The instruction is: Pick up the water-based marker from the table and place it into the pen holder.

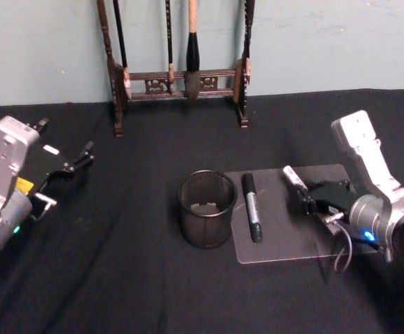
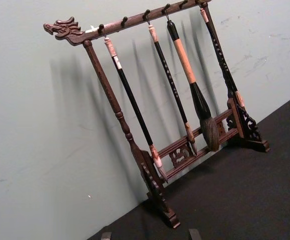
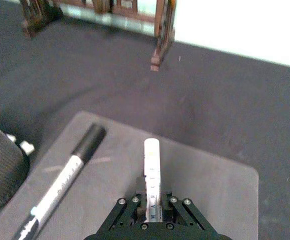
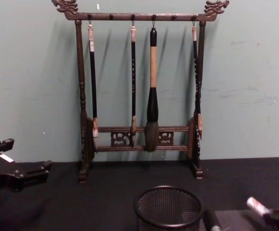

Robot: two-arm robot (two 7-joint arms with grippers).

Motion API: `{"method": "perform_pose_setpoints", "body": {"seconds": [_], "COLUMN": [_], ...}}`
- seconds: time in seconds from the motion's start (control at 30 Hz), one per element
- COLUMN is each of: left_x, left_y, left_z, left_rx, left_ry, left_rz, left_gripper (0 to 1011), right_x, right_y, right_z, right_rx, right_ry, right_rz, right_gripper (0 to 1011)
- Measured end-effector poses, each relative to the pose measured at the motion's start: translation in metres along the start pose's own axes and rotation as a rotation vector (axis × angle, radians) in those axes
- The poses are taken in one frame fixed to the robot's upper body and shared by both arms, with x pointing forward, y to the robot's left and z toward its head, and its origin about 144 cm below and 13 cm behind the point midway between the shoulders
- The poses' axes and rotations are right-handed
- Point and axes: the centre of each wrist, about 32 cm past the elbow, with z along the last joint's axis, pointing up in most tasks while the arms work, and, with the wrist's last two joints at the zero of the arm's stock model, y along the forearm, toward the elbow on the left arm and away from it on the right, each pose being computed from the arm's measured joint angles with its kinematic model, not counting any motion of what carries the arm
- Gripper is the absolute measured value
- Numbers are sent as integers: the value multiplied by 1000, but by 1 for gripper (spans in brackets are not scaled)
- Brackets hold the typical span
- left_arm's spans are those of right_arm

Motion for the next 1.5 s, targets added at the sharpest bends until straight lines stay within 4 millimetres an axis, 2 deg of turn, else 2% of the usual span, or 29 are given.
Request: {"method": "perform_pose_setpoints", "body": {"seconds": [0.13,0.43,0.73,1.1,1.5], "left_x": [0,0,0,0,0], "left_y": [0,0,0,0,0], "left_z": [0,0,0,0,0], "left_rx": [0,0,0,0,0], "left_ry": [0,0,0,0,0], "left_rz": [0,0,0,0,0], "left_gripper": [1001,1001,1001,1001,1001], "right_x": [1,-11,-42,-70,-82], "right_y": [-4,-11,1,23,41], "right_z": [2,3,6,9,6], "right_rx": [63,359,586,624,584], "right_ry": [8,25,35,53,54], "right_rz": [8,99,240,328,356], "right_gripper": [174,174,174,174,174]}}
